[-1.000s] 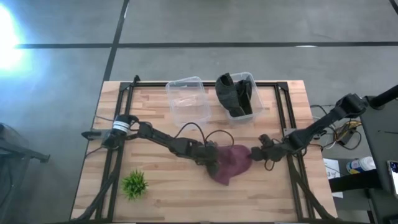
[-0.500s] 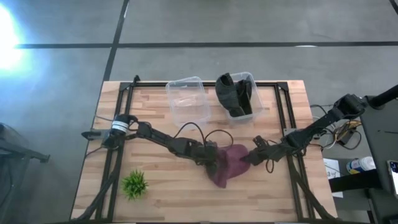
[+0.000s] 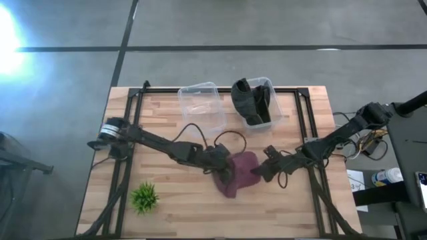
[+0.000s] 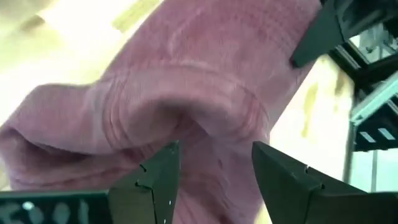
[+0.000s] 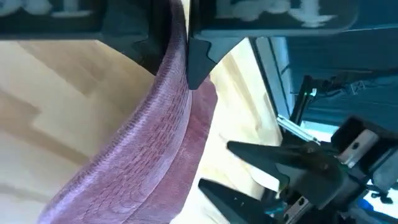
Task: Pick & Place hat
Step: Put the red cap into the left transparent bin
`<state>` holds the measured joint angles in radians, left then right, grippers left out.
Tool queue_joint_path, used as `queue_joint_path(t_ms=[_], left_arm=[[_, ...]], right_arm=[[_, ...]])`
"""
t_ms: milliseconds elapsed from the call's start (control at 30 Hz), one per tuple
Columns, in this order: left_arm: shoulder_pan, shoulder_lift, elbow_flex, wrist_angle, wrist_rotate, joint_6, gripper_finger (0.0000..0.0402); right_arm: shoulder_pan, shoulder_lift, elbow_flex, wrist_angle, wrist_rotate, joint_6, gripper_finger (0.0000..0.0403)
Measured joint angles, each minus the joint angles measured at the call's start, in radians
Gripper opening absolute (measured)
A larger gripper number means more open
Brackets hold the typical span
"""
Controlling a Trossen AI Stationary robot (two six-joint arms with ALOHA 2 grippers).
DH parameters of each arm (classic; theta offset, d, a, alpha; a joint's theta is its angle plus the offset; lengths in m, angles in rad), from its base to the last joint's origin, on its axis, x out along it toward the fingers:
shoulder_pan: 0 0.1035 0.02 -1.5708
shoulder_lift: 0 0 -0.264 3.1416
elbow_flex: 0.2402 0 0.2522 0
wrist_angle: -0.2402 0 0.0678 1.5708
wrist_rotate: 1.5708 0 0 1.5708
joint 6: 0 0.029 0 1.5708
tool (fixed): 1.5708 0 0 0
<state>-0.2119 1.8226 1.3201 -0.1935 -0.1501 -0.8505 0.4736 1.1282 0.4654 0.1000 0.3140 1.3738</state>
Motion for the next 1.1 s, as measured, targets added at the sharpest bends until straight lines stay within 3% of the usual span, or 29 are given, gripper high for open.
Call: queue_joint_path(t_ms=[133, 267, 467, 600, 667, 967, 1100], left_arm=[[-0.021, -0.147, -0.001, -0.065, -0.065, -0.013, 0.0193], [-0.075, -0.331, 0.0, -0.096, -0.214, -0.006, 0.0193], [-0.18, -0.565, 0.0, -0.093, -0.399, 0.201, 0.0193], [-0.242, -0.664, 0.0, -0.092, -0.556, 0.279, 0.0193], [-0.263, -0.689, 0.0, -0.096, -0.626, 0.317, 0.0193], [-0.294, -0.713, -0.001, -0.15, -0.663, 0.353, 0.0193], [-0.295, -0.713, -0.001, -0.225, -0.663, 0.313, 0.0193]], right_arm=[[-0.037, -0.004, 0.12, -0.075, 0.001, -0.112, 0.0015], [-0.088, -0.021, 0.25, -0.103, 0.0, -0.259, 0.0014], [-0.188, -0.016, 0.458, -0.124, 0.032, -0.52, 0.0014], [-0.297, 0.034, 0.613, -0.287, 0.121, -0.69, 0.0014], [-0.371, 0.083, 0.681, -0.38, 0.117, -0.736, 0.0014], [-0.638, 0.423, 0.955, -0.533, -0.183, -0.758, 0.0013], [-0.715, 0.565, 1.039, -0.6, -0.254, -0.766, 0.0015]])
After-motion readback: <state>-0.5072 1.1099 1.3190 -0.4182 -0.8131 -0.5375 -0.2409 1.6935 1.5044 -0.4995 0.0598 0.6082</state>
